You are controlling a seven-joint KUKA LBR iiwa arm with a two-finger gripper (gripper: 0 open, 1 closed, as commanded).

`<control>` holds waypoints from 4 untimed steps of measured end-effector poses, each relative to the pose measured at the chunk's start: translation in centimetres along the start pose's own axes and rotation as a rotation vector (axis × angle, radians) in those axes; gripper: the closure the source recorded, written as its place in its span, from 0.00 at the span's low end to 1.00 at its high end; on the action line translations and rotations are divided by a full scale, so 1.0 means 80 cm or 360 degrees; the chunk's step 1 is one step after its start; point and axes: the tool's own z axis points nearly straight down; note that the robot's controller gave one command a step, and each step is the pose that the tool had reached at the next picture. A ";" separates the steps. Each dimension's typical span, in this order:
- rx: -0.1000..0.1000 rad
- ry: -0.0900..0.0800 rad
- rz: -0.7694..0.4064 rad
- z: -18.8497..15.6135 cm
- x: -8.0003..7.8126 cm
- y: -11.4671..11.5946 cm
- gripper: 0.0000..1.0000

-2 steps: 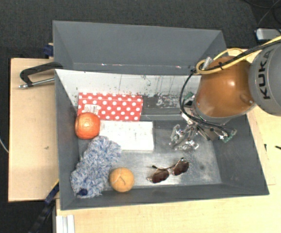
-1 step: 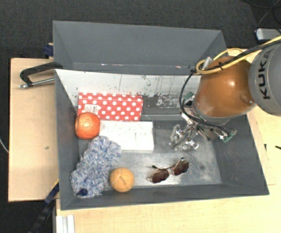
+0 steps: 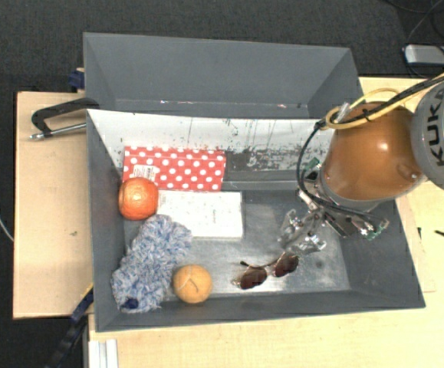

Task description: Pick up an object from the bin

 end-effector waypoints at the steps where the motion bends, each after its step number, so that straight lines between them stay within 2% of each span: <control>1: 0.0003 -0.0003 -0.0017 -0.019 0.012 0.009 0.00; 2: 0.0003 -0.0003 -0.0017 -0.019 0.012 0.009 0.00; 3: 0.0003 -0.0004 -0.0406 0.061 -0.003 0.043 1.00; 4: 0.0002 -0.0005 -0.0406 0.061 -0.003 0.043 1.00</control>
Offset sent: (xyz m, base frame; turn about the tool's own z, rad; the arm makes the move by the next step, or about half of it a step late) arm 0.0000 0.0000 0.0000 0.0000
